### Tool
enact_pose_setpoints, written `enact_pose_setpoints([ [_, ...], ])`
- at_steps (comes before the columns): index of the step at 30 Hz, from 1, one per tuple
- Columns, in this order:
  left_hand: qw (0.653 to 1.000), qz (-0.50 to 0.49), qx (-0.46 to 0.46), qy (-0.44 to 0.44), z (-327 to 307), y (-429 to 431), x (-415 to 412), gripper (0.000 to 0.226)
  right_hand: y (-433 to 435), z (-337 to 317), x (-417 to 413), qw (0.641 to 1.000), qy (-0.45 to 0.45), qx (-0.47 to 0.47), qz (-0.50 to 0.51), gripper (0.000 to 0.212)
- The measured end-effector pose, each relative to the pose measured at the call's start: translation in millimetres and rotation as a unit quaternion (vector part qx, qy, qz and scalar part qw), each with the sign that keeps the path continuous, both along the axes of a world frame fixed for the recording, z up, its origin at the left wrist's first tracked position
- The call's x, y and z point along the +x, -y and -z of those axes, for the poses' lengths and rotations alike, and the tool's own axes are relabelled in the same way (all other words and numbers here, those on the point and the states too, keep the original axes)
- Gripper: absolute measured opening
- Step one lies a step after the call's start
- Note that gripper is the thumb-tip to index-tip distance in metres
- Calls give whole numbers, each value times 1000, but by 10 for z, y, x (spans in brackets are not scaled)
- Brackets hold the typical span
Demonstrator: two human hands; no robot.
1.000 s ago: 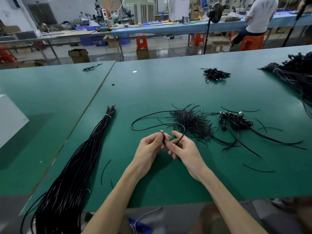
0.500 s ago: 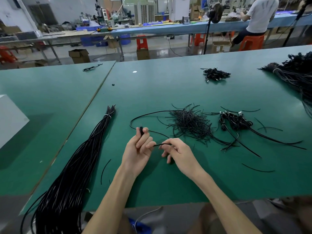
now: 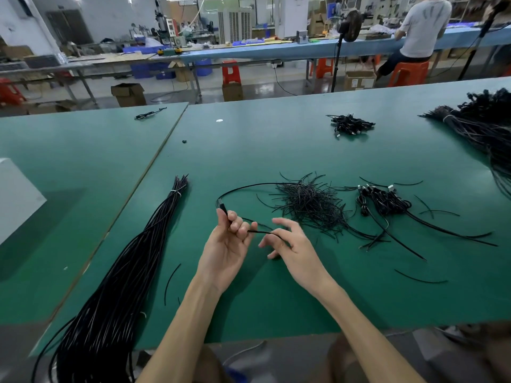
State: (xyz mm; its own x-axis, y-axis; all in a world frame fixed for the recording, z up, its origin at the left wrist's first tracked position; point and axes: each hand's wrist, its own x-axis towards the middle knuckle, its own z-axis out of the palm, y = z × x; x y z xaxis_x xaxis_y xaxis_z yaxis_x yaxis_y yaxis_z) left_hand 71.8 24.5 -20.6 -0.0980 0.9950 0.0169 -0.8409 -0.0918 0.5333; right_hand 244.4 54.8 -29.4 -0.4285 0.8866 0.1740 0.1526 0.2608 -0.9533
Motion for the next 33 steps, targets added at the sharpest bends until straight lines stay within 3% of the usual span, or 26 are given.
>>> enact_pose_setpoints([
  [6,1000,-2,-14,8,-11,2,-29,42,35,5,-1,999,45,8,-12,28],
  [11,999,33,3,40,-52,60,-29,51,44,-25,18,1000,11,-12,-26,34],
  [19,1000,13,12,-17,-52,59,17,33,48,-32,24,999,2,-13,-35,37],
  [23,1000,25,18,3,-38,63,-8,41,53,-24,23,999,-1,-16,-40,38],
  [27,998,59,32,4,-27,93,-84,35,33,-15,44,999,-14,-19,-37,34],
  [29,996,45,10,-79,-10,99,-87,39,17,4,57,999,-12,-21,-27,30],
  [30,986,34,1,-166,-8,103,-73,39,12,14,60,1000,-12,-23,-17,27],
  [31,962,24,-2,-273,-13,111,-49,36,13,20,59,1000,-11,-23,-8,24],
  [33,879,17,23,-476,-39,127,11,36,20,18,43,1000,3,-16,-2,19],
])
